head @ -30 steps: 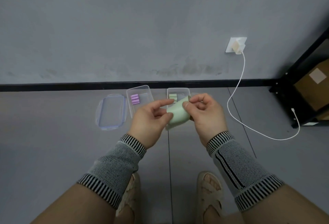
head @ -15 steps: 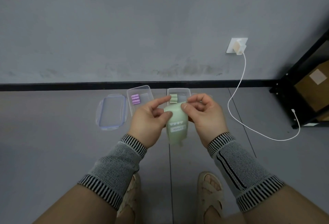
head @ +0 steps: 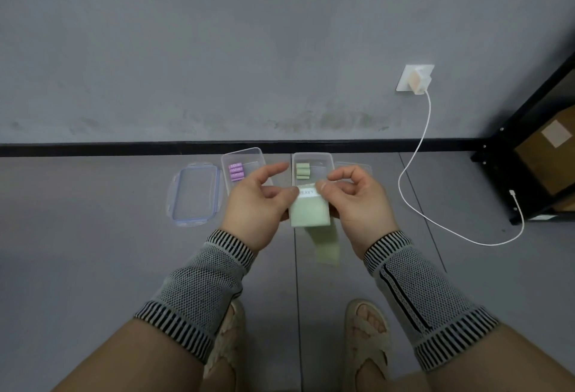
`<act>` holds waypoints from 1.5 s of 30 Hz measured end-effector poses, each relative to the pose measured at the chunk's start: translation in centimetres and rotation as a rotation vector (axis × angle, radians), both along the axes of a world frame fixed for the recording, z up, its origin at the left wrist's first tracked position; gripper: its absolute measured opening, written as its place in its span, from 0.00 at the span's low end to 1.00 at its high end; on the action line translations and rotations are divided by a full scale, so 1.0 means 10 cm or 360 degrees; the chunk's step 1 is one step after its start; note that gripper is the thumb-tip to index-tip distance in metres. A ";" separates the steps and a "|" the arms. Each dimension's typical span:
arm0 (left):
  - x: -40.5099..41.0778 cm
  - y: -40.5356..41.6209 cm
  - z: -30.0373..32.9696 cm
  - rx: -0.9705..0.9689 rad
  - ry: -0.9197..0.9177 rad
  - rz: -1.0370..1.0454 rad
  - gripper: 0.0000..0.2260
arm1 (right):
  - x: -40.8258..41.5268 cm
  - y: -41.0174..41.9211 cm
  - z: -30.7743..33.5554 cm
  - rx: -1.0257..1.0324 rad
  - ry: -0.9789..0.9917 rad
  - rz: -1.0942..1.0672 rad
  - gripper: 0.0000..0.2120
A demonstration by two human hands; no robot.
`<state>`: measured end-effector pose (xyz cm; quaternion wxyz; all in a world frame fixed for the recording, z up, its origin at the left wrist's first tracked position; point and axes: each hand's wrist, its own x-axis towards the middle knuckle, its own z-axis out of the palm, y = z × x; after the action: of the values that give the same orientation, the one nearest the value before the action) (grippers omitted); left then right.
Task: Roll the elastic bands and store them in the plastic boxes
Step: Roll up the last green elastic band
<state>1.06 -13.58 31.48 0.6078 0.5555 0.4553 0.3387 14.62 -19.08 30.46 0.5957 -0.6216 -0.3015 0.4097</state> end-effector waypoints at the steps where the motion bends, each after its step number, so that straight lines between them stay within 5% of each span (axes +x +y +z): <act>1: 0.00 0.01 0.01 -0.0016 -0.0031 0.0028 0.15 | 0.00 -0.01 0.00 -0.0037 0.0005 0.0050 0.08; 12: 0.01 -0.01 0.07 -0.0200 -0.0036 0.0015 0.09 | -0.01 -0.01 0.04 0.0033 -0.0152 0.0022 0.05; 20: -0.03 0.04 0.14 -0.0453 -0.0196 0.0106 0.07 | -0.02 -0.03 0.00 0.0077 -0.0858 0.0223 0.11; 25: -0.06 0.08 0.11 -0.0128 0.0125 0.0242 0.10 | 0.00 0.00 0.02 0.0106 -0.0310 0.0159 0.08; 28: -0.06 0.05 0.11 0.0030 0.0056 0.0153 0.11 | -0.01 0.01 0.04 0.0075 -0.0056 0.0190 0.03; 45: 0.01 0.01 0.03 0.0027 -0.0120 -0.0092 0.05 | -0.01 -0.01 0.07 0.0133 -0.0145 0.0113 0.08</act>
<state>1.19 -13.51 31.73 0.6294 0.5604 0.4128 0.3455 14.50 -19.22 31.13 0.5919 -0.6030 -0.3670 0.3890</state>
